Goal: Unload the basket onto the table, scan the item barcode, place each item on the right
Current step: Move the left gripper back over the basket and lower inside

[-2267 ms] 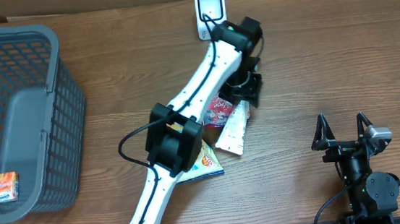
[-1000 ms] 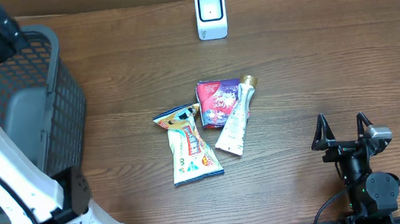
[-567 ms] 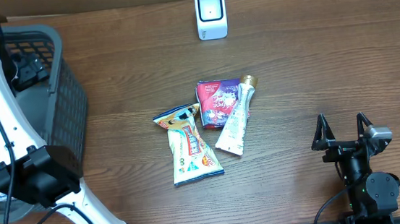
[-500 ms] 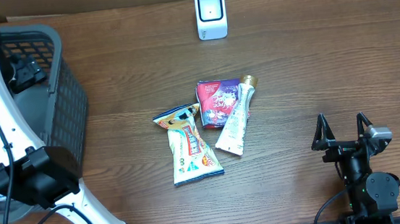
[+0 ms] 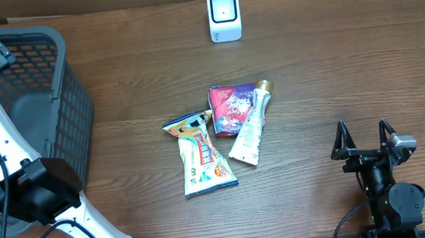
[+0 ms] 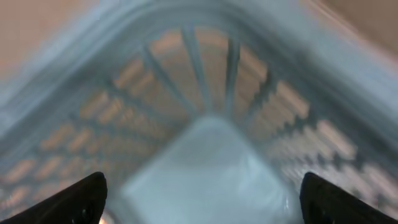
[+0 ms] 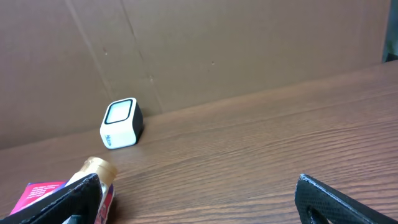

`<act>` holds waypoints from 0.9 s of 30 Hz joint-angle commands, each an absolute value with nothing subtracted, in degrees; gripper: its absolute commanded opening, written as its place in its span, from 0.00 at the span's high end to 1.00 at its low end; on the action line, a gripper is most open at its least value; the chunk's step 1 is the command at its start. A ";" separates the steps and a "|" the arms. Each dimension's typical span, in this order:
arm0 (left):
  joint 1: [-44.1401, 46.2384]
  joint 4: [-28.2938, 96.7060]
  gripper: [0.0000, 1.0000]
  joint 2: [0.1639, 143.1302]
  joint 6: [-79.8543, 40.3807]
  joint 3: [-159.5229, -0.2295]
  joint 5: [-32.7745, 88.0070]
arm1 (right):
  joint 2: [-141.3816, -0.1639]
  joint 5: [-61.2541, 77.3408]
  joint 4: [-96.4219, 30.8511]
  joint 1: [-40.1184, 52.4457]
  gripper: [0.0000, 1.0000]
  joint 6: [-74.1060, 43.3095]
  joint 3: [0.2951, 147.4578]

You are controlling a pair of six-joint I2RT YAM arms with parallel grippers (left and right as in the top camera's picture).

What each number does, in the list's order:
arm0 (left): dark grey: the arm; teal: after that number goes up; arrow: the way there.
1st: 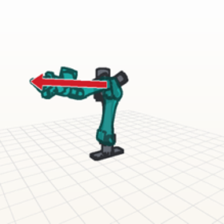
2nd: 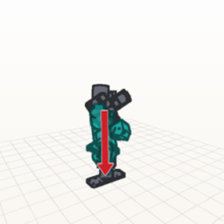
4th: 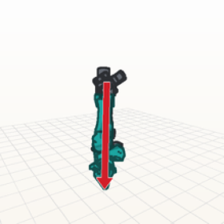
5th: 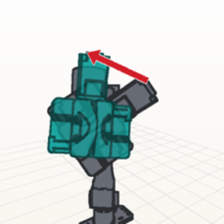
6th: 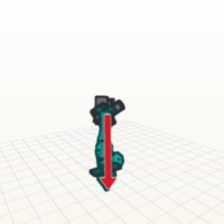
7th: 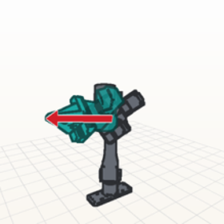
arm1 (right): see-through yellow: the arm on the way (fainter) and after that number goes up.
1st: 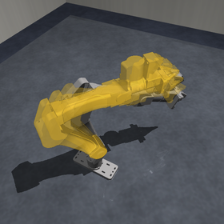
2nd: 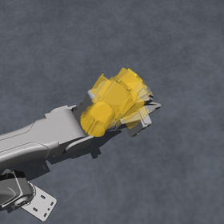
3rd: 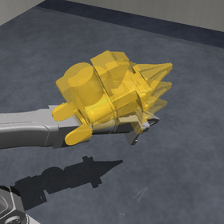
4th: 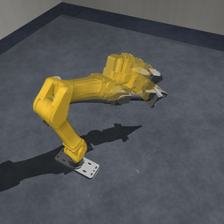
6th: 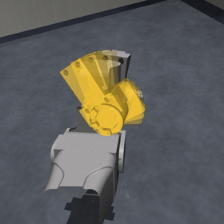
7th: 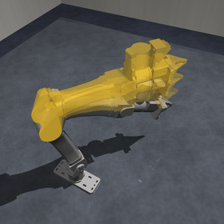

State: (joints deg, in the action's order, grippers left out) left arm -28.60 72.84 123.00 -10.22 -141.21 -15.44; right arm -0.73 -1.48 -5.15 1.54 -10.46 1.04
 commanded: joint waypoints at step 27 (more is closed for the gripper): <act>-35.62 64.27 0.00 107.81 -10.28 -139.94 -16.78 | -0.16 -1.41 -4.73 1.37 0.00 -10.41 0.45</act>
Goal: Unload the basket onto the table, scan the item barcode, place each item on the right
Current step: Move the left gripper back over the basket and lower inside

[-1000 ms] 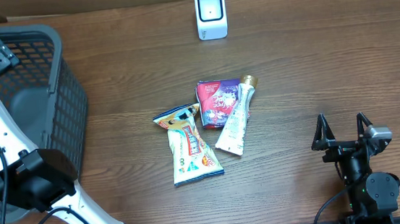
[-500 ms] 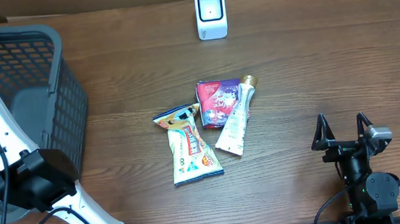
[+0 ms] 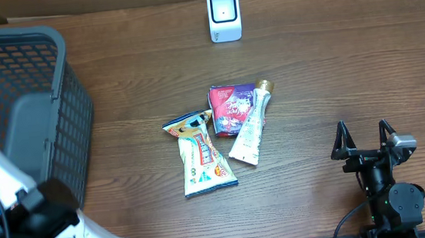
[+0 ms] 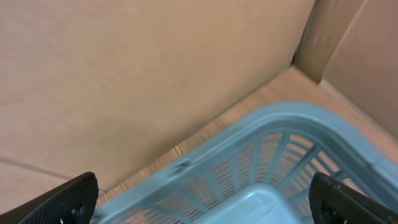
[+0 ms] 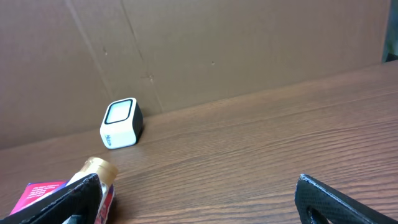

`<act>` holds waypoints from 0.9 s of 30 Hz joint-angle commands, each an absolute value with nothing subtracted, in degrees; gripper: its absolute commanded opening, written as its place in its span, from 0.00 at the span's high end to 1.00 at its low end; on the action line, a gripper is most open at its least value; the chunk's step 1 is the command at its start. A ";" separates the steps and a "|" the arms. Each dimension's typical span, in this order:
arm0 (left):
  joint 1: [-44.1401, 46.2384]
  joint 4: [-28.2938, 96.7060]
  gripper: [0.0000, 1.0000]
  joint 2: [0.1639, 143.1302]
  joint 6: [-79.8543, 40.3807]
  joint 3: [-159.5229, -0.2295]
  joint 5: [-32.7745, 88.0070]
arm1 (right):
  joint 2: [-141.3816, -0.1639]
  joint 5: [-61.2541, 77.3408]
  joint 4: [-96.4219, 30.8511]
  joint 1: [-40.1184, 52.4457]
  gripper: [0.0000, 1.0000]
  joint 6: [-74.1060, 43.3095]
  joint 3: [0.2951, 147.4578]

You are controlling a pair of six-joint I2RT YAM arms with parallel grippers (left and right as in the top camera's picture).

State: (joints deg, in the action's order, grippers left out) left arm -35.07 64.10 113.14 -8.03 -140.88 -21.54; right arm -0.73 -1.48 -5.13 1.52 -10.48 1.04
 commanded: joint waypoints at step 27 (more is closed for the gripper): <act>-40.16 58.72 0.00 86.56 -22.79 -89.65 -20.10 | -0.16 -1.43 -4.73 1.37 0.00 -10.41 0.45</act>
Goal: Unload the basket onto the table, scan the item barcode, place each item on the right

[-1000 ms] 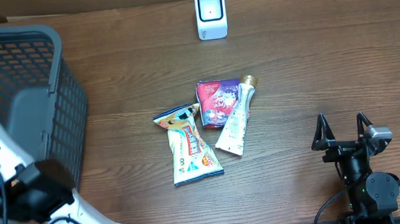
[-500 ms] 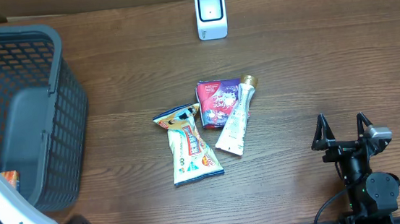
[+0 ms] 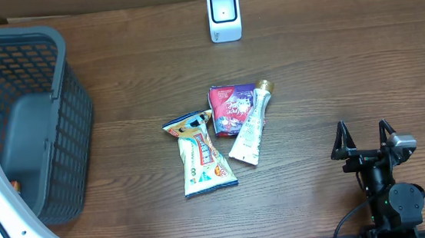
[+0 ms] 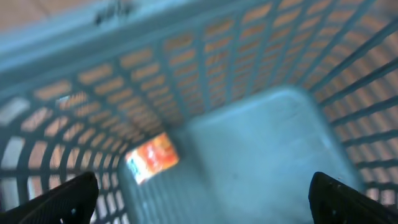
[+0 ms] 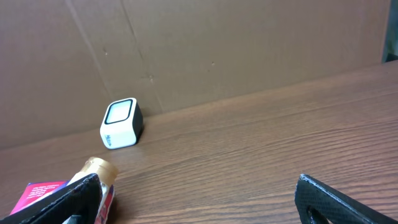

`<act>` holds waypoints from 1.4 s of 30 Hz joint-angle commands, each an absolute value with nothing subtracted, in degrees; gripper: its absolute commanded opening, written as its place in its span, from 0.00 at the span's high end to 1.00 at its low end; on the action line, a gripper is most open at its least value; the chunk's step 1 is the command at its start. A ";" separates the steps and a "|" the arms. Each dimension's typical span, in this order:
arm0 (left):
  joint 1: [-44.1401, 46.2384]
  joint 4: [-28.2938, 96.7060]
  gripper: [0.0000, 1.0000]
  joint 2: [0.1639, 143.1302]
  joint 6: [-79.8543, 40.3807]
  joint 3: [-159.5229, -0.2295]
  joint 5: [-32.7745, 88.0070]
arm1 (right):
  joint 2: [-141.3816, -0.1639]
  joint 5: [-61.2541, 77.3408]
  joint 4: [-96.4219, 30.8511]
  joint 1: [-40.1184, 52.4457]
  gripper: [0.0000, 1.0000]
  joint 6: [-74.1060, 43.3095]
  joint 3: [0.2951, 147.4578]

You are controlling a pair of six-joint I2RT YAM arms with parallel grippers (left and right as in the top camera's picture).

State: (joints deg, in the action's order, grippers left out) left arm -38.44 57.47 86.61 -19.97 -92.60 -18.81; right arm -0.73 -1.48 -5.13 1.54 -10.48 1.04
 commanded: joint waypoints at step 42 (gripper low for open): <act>-51.72 40.12 0.00 102.10 -20.12 -69.36 -19.46 | -0.16 -1.43 -4.73 1.37 0.00 -10.41 0.45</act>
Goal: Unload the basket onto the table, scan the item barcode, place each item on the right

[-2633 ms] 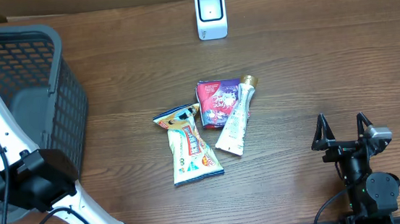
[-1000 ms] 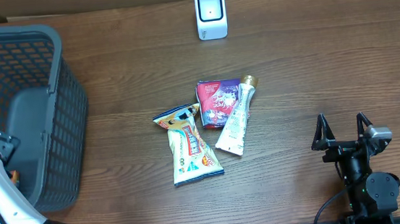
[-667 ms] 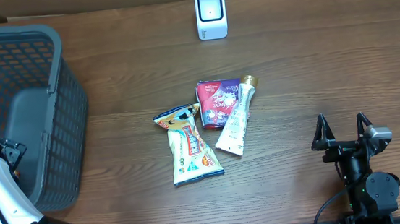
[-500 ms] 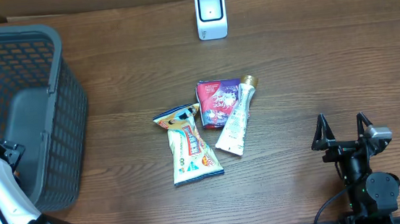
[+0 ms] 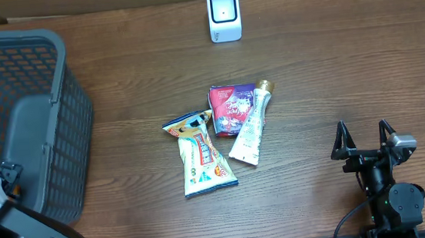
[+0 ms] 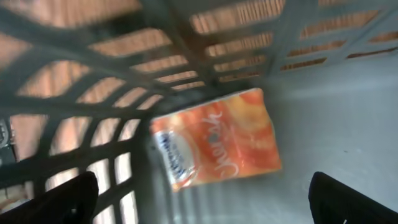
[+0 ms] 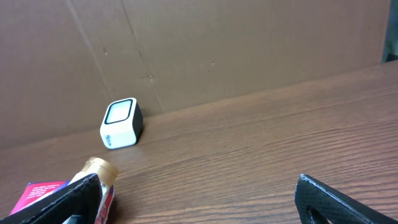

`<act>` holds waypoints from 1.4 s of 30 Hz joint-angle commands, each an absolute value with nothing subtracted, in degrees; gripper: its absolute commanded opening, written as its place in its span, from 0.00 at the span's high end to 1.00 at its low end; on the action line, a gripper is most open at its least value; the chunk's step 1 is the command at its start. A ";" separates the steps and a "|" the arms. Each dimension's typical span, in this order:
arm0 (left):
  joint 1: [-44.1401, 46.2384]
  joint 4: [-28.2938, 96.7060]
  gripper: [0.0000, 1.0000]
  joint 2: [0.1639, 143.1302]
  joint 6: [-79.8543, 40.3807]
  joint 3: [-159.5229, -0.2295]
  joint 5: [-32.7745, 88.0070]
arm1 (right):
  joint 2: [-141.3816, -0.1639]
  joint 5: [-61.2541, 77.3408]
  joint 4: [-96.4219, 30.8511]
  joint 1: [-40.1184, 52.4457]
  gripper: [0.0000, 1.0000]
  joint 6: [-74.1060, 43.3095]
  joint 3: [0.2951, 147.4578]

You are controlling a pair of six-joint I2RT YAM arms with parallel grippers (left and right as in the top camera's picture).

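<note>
An orange snack packet (image 6: pixel 217 137) lies on the floor of the grey basket (image 5: pixel 20 120), seen large through the mesh in the left wrist view. My left gripper (image 6: pixel 202 208) is open just above it, with nothing between its fingertips. In the overhead view the left arm (image 5: pixel 1 174) hangs over the basket's front left edge and hides the packet. The white scanner (image 5: pixel 224 15) stands at the back of the table. My right gripper (image 5: pixel 365 143) stands open and empty at the front right, facing the scanner (image 7: pixel 120 123).
On the middle of the table lie a red pouch (image 5: pixel 231 108), a white tube with a gold cap (image 5: pixel 250 127) and a yellow-and-blue snack packet (image 5: pixel 202 154). A cardboard wall (image 7: pixel 249 50) closes off the back.
My left gripper has come nearer to the orange packet, which now fills the left wrist view. In the overhead view the left arm has shifted toward the basket's front. The right arm is unmoved.
My left gripper was open over the basket's far left corner, looking at its floor. Then it faced the cardboard wall and the basket's rim. After that it looked down at a small orange packet inside, and now it is close above that packet. The table items have stayed put.
</note>
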State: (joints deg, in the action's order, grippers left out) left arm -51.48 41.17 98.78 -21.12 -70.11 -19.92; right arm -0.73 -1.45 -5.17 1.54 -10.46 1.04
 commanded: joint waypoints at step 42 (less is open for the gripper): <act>-46.15 58.81 0.96 108.57 -19.22 -97.01 -14.13 | -0.16 -1.43 -4.73 1.37 0.00 -10.41 0.45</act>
